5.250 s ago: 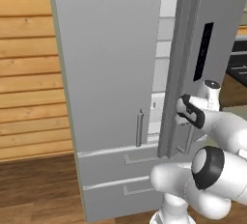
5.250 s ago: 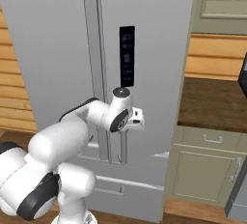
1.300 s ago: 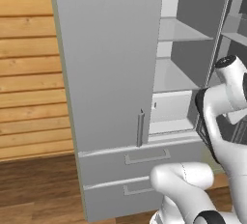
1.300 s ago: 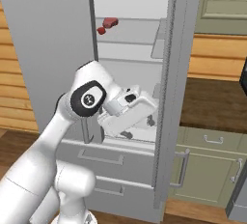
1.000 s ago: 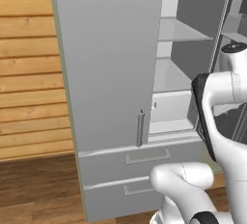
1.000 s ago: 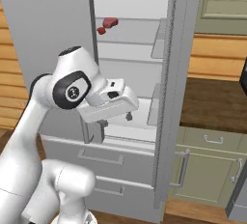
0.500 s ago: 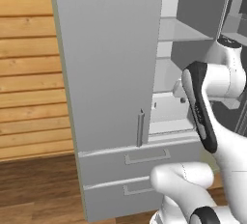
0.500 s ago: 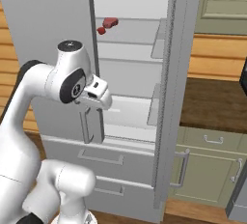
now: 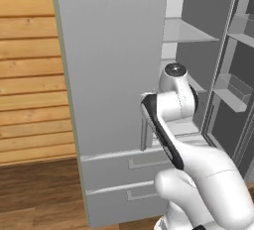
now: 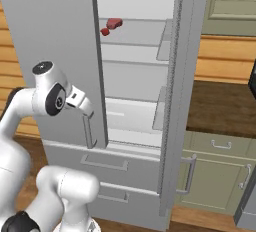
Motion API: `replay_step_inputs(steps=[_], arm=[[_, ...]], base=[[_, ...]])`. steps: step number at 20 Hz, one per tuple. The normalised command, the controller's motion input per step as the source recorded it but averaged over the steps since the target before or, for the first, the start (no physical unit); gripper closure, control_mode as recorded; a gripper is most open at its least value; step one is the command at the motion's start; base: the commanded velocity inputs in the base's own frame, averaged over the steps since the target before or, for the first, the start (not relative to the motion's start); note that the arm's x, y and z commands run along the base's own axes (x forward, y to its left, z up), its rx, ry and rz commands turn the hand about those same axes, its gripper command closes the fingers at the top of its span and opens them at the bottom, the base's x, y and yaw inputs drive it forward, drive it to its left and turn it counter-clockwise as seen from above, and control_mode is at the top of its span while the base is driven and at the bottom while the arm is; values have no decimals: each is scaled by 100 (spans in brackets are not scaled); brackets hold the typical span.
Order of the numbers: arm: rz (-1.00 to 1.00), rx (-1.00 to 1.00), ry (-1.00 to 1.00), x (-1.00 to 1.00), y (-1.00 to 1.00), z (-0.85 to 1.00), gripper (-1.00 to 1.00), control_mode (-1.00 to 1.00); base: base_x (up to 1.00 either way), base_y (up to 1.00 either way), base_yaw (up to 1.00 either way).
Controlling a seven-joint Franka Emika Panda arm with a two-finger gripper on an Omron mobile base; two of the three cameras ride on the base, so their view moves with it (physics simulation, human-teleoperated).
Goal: Take the strawberry from the fridge and place it on top of the pancake, located on the dining counter.
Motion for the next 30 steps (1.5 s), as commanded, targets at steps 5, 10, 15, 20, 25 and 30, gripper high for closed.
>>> replay_step_inputs(steps=[5, 10, 15, 20, 25, 30], arm=[[1, -3, -2, 38, 19, -30, -100, -100], [13, 0, 0, 31, 0, -30, -100, -100], [12, 0, 1, 32, 1, -16, -100, -100], [7, 0, 3, 45, 0, -25, -100, -100], [0, 0, 1, 39, 0, -31, -100, -100], [0, 0, 0, 22, 3, -39, -100, -100]], base=[[0, 0, 0], [0, 0, 0], [0, 0, 0], [0, 0, 0], [0, 0, 0], [0, 0, 0]])
